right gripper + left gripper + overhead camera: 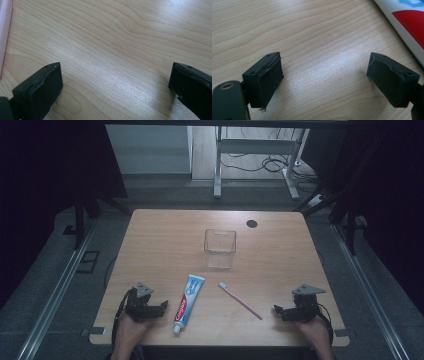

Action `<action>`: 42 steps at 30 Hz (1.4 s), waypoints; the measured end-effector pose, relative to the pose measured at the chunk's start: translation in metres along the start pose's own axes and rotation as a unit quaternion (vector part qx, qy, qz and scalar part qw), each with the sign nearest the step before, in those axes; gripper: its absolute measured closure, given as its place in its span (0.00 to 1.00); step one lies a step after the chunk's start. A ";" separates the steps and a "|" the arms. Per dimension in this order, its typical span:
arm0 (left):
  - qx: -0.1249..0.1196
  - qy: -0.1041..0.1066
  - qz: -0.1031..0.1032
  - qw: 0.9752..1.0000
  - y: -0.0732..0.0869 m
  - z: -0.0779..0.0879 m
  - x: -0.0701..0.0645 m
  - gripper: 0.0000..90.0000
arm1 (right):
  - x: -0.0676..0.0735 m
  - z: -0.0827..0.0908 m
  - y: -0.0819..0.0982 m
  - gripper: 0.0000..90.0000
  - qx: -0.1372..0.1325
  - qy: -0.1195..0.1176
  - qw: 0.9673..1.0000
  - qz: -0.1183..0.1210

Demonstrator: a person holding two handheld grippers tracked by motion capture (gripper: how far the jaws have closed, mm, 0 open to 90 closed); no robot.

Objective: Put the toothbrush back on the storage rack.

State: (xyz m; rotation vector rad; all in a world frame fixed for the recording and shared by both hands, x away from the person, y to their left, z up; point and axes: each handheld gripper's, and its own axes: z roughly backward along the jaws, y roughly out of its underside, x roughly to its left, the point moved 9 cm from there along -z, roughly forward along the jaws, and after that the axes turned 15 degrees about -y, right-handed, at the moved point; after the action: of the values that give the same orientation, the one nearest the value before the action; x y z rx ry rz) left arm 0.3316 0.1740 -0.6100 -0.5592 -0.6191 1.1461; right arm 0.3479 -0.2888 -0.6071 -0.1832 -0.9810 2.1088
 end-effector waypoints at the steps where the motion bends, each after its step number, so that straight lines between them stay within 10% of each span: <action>1: 0.000 0.000 0.000 1.000 0.000 0.000 0.000 0.15 | 0.000 0.000 0.000 0.00 0.000 0.000 1.000 0.000; 20: 0.000 0.000 0.000 1.000 0.000 0.000 0.000 0.14 | 0.002 0.000 -0.001 0.00 0.014 0.007 1.000 -0.008; 42: 0.000 0.000 0.001 1.000 0.000 0.000 0.000 0.14 | 0.022 0.006 -0.012 0.00 0.065 -0.052 0.997 0.000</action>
State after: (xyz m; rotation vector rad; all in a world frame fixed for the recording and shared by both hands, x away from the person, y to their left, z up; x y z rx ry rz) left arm 0.3319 0.1740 -0.6100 -0.5596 -0.6178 1.1470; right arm 0.3379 -0.2725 -0.5899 -0.0072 -0.8995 2.1916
